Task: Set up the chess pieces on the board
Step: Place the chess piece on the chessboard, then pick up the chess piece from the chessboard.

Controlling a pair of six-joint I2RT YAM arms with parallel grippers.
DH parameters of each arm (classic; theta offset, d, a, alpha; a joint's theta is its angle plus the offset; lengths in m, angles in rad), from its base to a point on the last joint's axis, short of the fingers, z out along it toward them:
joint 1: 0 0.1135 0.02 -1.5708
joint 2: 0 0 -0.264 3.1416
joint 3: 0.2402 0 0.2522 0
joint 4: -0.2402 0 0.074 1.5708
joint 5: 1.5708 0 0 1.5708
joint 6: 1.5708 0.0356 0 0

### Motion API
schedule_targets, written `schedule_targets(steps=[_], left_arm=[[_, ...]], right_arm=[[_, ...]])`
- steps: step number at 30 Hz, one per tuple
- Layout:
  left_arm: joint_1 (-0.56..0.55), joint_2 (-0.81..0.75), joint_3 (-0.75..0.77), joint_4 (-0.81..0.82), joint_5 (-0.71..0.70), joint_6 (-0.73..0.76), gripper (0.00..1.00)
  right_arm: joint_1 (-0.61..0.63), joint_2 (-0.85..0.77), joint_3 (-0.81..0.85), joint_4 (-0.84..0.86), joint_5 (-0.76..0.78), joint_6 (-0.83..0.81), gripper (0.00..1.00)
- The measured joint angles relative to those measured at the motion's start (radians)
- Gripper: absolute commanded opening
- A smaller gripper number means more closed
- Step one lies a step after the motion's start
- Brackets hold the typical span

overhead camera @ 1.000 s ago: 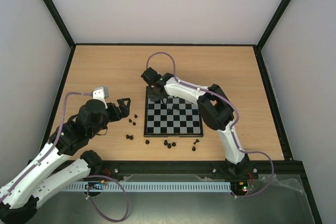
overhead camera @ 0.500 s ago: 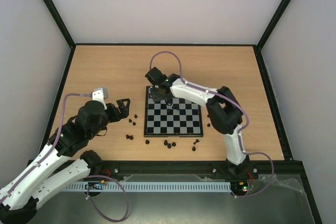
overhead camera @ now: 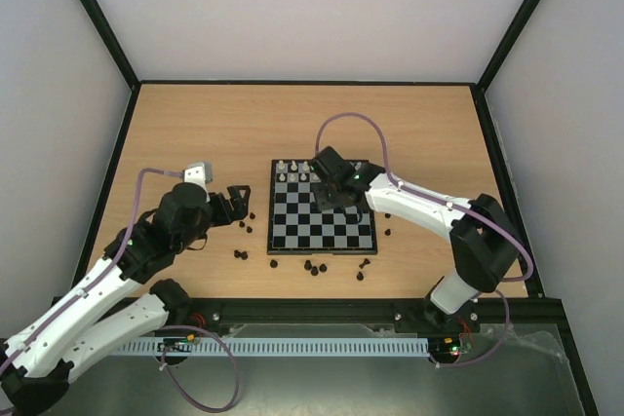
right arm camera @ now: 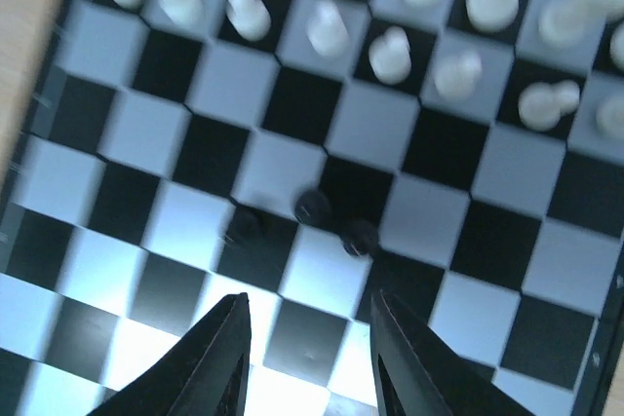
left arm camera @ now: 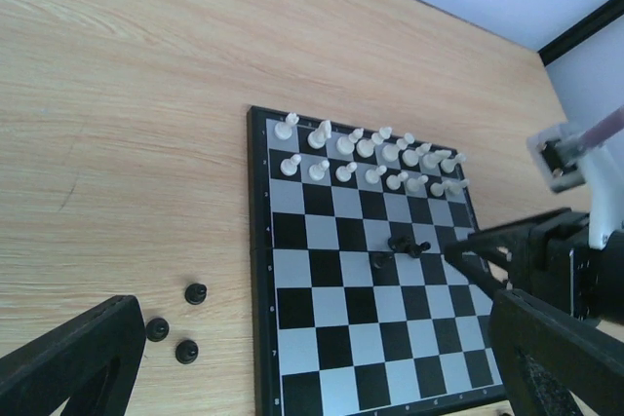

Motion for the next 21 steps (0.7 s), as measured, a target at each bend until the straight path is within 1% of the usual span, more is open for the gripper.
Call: schedule_targets(steps=[4, 8, 12, 21], left_arm=[[0.0, 0.045, -0.025, 0.029, 0.015, 0.008, 0.99], [-0.002, 0.089, -0.046, 0.047, 0.029, 0.009, 0.99], [-0.007, 0.1, -0.058, 0.05, 0.034, 0.008, 0.99], [-0.011, 0.104, -0.058, 0.074, 0.034, 0.009, 0.99]], right_arm=[[-0.01, 0.017, -0.078, -0.013, 0.012, 0.007, 0.34], [-0.024, 0.043, -0.077, -0.006, 0.022, 0.008, 0.33], [-0.045, 0.101, -0.076, 0.007, 0.022, 0.005, 0.29], [-0.07, 0.152, -0.069, 0.028, 0.013, -0.003, 0.3]])
